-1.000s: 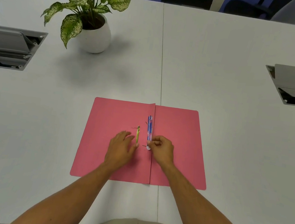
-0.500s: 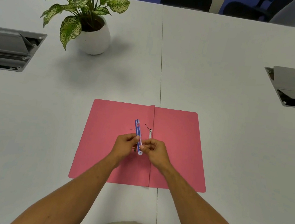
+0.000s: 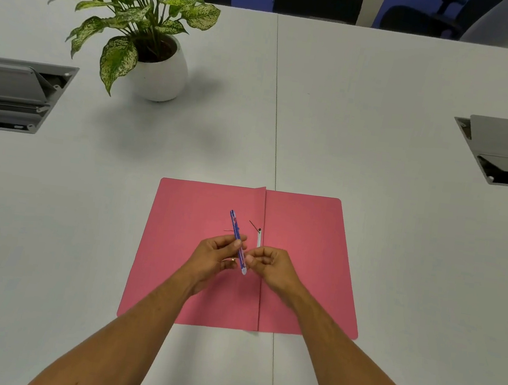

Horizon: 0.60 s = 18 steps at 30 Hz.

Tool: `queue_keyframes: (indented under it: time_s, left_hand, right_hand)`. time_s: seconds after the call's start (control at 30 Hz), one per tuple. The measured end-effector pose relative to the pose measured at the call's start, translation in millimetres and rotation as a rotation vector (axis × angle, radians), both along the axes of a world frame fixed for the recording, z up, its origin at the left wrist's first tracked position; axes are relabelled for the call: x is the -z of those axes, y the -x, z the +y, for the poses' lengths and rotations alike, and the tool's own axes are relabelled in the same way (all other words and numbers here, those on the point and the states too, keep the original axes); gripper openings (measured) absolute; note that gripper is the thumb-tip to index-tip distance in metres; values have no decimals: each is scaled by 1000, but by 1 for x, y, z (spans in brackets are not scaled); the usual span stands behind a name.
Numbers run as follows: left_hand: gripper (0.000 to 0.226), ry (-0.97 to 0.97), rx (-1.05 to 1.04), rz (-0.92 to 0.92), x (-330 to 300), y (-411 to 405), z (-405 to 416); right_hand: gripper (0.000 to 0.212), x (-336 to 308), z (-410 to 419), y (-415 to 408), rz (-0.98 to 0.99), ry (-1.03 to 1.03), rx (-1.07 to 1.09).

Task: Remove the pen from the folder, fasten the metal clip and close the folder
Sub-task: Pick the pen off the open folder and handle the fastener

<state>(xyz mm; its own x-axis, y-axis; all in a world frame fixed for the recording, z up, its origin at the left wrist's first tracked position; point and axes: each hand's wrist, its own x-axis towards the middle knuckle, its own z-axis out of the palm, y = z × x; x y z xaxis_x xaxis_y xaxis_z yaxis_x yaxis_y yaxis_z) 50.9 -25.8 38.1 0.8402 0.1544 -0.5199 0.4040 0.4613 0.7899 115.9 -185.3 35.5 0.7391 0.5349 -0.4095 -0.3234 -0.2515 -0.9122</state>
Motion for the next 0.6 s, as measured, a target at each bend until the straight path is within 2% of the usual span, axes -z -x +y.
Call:
queue_keyframes:
  time_s: [0.1, 0.23, 0.6]
  left_hand:
    - [26, -44, -64, 24, 3, 0, 1]
    - [25, -79, -139, 63, 11, 1, 0]
    - [24, -148, -142, 122, 24, -5, -10]
  right_hand:
    - [10, 10, -2, -1, -175, 175, 69]
    - [21, 17, -4, 1, -269, 310, -88]
    - [9, 20, -1, 3, -381, 377, -144]
